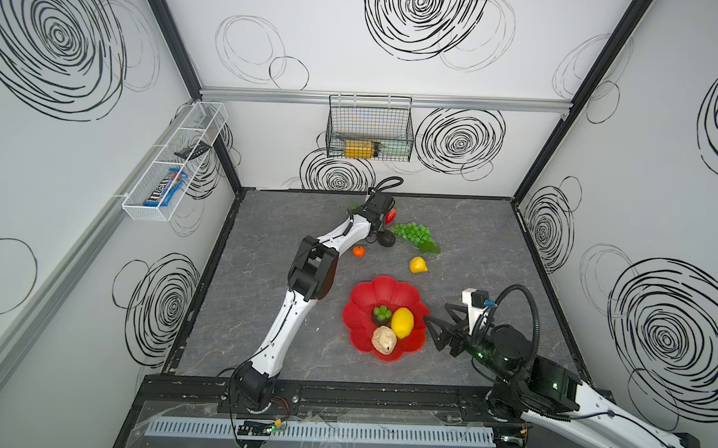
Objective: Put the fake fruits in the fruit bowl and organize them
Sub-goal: 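Grasp the red apple with the left gripper, then carry the red apple over the bowl toward the right gripper with the left gripper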
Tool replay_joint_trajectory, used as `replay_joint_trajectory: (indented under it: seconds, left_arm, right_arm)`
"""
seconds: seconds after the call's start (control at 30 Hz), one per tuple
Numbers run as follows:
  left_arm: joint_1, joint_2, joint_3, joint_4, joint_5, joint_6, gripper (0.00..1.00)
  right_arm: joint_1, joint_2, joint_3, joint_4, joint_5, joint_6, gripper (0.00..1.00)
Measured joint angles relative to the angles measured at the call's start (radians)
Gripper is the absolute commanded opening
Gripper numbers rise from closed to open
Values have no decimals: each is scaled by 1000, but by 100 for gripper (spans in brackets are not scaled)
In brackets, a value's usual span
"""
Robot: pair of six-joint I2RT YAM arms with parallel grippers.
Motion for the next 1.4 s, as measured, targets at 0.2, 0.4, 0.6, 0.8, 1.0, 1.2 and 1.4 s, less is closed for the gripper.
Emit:
replay_joint_trajectory:
  seconds: [0.2,0.4,0.6,0.8,1.0,1.2,1.4]
  left_arm:
    - [0,-143,-228,68,11,0,68]
    - [0,-382,-482,151,50,-5,68]
    - [1,-676,-775,298,130,-28,68]
    - [0,-938,-1108,439,338,-118,68]
    - [-21,-1132,-1358,515,549,-210,68]
    - [-69,-1332,-1511,512,645,-246,68]
    - [-105,-1493,-1600,474,687,-254,69]
  right_arm:
    - [0,15,0,1,0,0,91]
    - [-6,41,0,10,0,0,91]
    - [-9,87,0,24,-5,1,91]
    - [-14,130,-11,106,-37,-33,91]
    - [-21,174,-84,266,-109,-201,95]
    - [-58,256,-185,531,-200,-385,97]
    - [-169,519,-161,720,-343,-479,94]
